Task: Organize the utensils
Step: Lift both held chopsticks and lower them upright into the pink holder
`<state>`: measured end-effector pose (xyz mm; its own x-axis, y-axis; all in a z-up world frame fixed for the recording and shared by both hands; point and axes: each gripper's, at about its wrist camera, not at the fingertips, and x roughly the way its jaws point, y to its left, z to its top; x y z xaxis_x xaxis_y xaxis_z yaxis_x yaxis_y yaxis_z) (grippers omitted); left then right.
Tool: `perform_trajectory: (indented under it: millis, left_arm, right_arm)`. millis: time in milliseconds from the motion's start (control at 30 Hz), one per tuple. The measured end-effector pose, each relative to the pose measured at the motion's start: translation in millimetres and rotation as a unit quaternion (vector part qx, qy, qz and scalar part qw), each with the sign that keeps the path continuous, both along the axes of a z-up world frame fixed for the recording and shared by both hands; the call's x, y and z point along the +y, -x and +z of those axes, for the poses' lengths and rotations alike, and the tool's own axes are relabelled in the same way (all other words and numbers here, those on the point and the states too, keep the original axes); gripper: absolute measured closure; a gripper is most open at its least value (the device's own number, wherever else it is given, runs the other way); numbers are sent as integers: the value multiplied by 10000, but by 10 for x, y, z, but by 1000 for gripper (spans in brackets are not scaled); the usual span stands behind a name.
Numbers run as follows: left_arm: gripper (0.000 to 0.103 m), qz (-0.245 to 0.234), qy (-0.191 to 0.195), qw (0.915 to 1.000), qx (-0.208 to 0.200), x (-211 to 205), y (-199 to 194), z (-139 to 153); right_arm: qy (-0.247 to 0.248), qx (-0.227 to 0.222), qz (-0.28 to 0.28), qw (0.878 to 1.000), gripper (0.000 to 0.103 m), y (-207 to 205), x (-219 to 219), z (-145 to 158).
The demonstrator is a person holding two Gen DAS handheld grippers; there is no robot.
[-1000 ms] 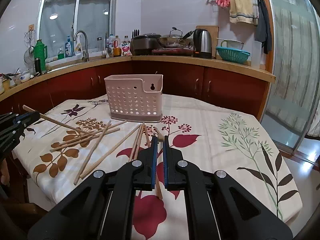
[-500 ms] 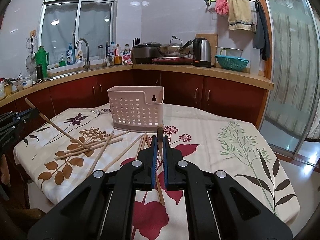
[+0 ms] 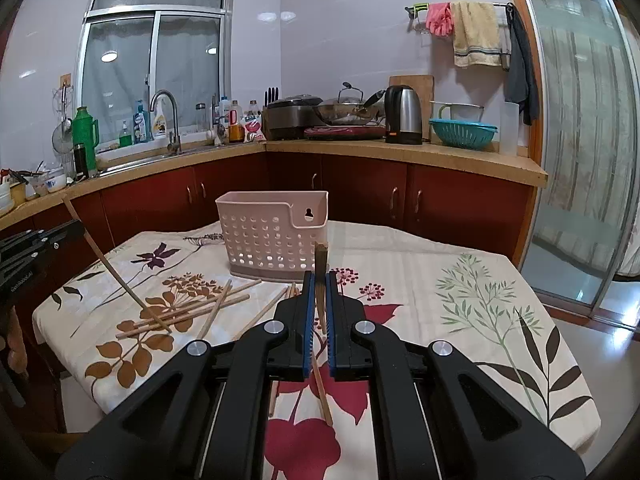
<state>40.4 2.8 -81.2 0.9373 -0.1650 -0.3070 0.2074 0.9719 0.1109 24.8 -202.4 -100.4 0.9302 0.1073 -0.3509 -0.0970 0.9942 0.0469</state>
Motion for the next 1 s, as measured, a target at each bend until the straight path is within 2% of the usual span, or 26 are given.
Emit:
perform_trajectory:
  millis: [233,533,800,1000]
  left_arm:
    - [96,-56,63,9999,-132,-9,-9,125]
    - [96,-147,165,9985,-510,-39,-173,428]
    - [96,-173,304,9952,-911,-45,-466,755]
    - [96,-203,474,9921,-1145,-47,-745,988]
  right_arm:
    - [-190,-72,34,9998,97,-15,-72,137]
    - [-227,-272,206,9992,97,-173,-81,402]
    - [-221,-603,423,9970,97,-536,-80,797]
    - [-278,-677,562,9957,97,-913,-109,993]
